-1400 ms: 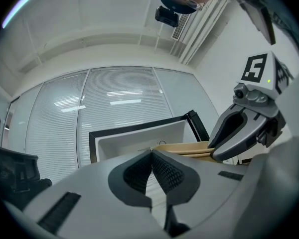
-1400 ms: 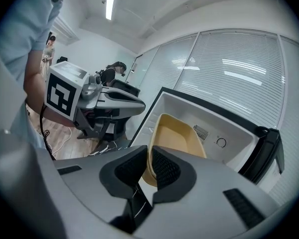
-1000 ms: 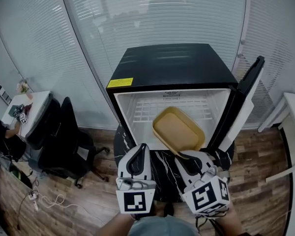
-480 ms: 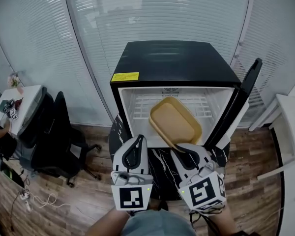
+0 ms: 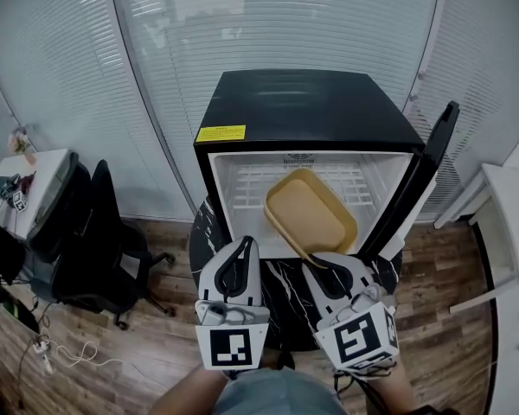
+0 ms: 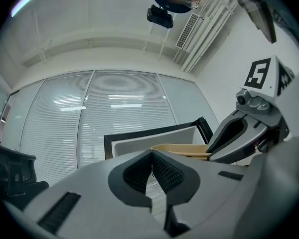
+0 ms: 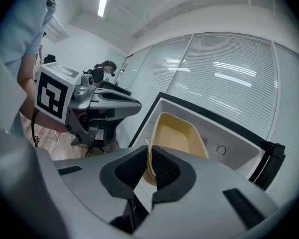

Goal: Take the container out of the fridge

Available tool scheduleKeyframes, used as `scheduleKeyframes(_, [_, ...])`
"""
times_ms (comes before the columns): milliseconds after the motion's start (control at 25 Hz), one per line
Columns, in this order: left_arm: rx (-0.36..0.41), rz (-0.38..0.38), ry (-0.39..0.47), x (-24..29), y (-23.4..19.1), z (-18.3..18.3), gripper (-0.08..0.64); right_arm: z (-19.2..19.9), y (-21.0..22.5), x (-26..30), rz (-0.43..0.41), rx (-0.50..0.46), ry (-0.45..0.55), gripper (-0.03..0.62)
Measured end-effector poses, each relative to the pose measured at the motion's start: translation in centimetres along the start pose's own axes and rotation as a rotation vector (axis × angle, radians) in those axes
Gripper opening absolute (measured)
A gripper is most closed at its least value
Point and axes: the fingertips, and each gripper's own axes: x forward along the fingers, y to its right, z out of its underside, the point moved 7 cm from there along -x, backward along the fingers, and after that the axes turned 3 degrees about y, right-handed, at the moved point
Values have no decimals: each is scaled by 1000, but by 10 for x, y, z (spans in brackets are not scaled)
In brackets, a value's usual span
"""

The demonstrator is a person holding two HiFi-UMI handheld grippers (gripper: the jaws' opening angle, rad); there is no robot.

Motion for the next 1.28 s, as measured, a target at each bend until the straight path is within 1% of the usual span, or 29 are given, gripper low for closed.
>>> scheduleKeyframes(80, [4, 1, 5, 0, -1, -1, 17, 0, 0, 0, -2, 0, -8, 43])
scheduleKeyframes(160, [-29, -10, 9, -1, -1, 0, 17, -1, -1, 0, -9, -1, -21, 43])
scheduleKeyframes(280, [-46, -14, 6, 0, 0, 2, 17, 0, -2, 1, -14, -3, -24, 43])
scheduleKeyframes(320, [-43, -12, 7, 0, 0, 2, 17, 0, -2, 1, -12, -2, -20, 43])
scheduleKeyframes(400, [3, 6, 1, 0, -1, 1, 17, 0, -2, 1, -8, -3, -12, 43])
scheduleKeyframes(440, [12, 10, 1, 0, -1, 0, 17, -1, -3, 1, -8, -3, -11, 43])
scheduleKeyframes(560, [-20, -2, 2, -1, -3, 1, 17, -2, -4, 1, -6, -5, -12, 43])
scheduleKeyframes(680, [-21, -3, 3, -1, -3, 2, 17, -2, -4, 2, -5, -5, -13, 43])
scheduleKeyframes(840, [-49, -13, 4, -1, -3, 3, 15, -2, -4, 1, -5, -8, -13, 43])
scheduleKeyframes(1000, [-13, 3, 0, -3, -2, 2, 17, -2, -7, -1, -4, -7, -13, 43])
scheduleKeyframes(1200, [-42, -6, 11, -6, -1, 0, 17, -3, -8, -4, -1, -7, -11, 43])
scheduleKeyframes(1280, [-9, 8, 5, -6, -1, -1, 17, -4, -9, -5, 0, -6, -12, 43])
